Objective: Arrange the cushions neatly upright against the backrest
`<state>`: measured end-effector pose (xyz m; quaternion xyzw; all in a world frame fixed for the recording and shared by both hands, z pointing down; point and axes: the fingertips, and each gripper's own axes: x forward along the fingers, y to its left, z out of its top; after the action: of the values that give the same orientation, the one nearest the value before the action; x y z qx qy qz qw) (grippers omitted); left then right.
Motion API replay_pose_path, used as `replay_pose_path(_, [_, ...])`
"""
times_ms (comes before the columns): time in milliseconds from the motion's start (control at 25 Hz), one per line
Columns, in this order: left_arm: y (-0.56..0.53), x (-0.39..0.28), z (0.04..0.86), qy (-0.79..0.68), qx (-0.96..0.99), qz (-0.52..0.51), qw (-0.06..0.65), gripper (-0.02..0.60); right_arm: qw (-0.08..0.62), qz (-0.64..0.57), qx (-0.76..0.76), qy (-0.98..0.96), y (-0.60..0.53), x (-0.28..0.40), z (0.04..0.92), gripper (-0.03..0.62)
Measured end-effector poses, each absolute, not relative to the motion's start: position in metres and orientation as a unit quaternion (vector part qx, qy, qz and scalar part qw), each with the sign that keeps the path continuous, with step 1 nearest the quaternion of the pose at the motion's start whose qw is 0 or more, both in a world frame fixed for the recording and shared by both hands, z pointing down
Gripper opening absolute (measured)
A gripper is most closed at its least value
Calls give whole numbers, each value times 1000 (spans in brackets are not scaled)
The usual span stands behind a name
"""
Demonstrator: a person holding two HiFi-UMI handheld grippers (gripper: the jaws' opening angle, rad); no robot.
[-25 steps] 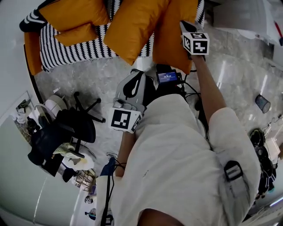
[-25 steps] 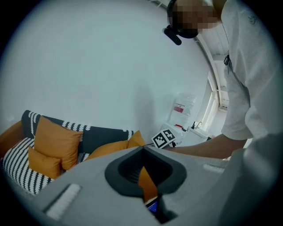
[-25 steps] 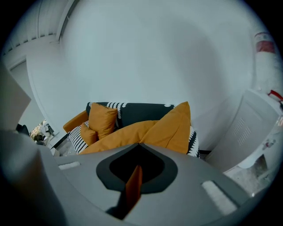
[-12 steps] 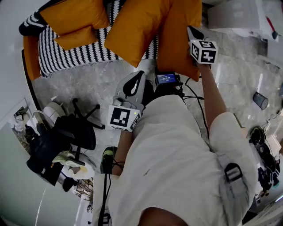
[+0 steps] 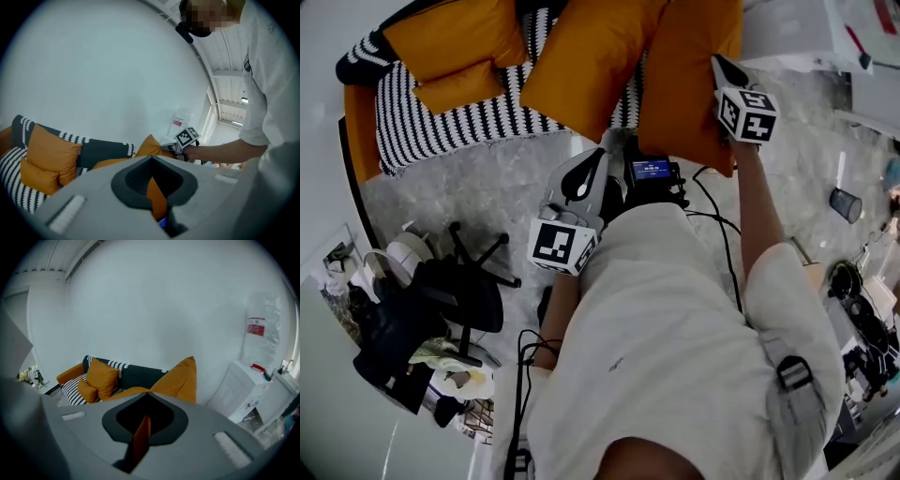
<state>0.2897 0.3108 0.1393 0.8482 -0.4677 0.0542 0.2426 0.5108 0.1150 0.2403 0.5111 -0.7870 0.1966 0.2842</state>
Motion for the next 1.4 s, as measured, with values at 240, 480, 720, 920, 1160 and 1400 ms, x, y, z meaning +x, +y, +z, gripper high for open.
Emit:
replay_pose_path(240, [315, 281, 131, -457, 858, 41, 231, 0, 264, 185, 536, -781, 128, 517, 205, 26])
replay_pose_path(480, [318, 272, 124, -452, 864, 30, 219, 0, 236, 157, 547, -788, 129, 514, 165, 26])
replay_pose_path(720, [328, 251, 111, -465, 861, 21, 205, 0, 210, 132, 522, -816, 126, 466, 126, 26])
replay_pose_path(920, [344, 211, 100, -498, 845, 13, 195, 0, 193, 122, 484, -845, 129, 407, 102, 26])
replay_pose_path(1160, [379, 150, 105, -548, 815, 2, 190, 0, 196, 123, 428, -874, 141, 320, 110, 26])
replay_pose_path(1400, [410, 92, 105, -600, 778, -8, 187, 0, 203, 116, 367, -900, 158, 230, 116, 26])
